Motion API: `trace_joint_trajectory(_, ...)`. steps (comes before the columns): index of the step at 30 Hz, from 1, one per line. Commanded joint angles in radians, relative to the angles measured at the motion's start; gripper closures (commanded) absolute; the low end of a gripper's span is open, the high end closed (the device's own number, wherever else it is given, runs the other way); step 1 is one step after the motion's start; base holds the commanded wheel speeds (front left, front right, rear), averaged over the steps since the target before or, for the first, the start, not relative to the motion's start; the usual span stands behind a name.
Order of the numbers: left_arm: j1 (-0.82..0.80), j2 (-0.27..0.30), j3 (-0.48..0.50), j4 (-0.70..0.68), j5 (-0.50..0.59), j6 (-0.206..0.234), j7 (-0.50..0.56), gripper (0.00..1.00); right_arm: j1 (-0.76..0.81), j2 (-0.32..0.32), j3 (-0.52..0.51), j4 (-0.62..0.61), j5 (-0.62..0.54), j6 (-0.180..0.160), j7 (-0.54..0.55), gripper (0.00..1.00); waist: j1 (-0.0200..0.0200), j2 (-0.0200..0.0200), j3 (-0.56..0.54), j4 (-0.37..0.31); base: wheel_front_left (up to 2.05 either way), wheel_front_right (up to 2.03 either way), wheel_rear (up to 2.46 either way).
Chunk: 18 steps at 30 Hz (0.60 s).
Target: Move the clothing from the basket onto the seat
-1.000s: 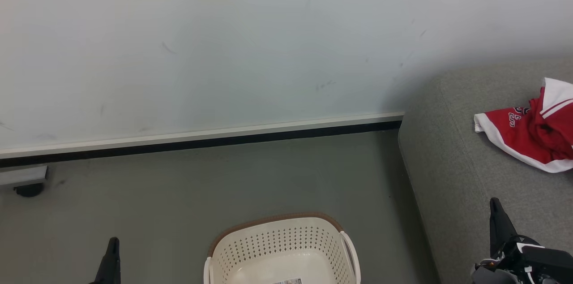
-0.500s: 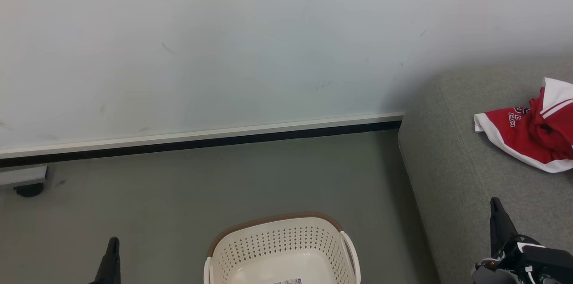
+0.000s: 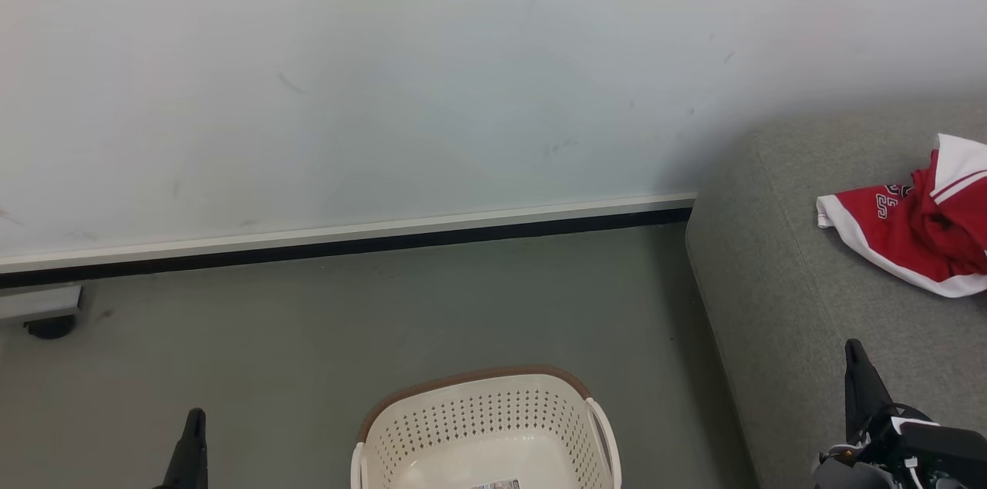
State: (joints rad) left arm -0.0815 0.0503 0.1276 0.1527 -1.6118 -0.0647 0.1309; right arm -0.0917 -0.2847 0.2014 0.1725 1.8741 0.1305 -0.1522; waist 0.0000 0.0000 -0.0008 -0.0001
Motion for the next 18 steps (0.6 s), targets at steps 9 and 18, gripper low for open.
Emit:
trace_joint_trajectory(9, 0.001, -0.001, 0.005, -0.002, -0.004, -0.003, 0.001, 1.00, -0.004, -0.012, 0.009, -0.007, 0.011, 0.000, -0.009, 1.00, 0.0000, 0.0000, 0.000, 0.000, 0.00, 0.00, 0.00)
trace_joint_trajectory(18, 0.001, -0.001, 0.005, -0.002, -0.004, -0.002, 0.001, 1.00, -0.005, -0.017, 0.015, -0.009, 0.017, 0.000, -0.014, 1.00, 0.0000, 0.0000, 0.000, 0.000, 0.00, 0.00, 0.00)
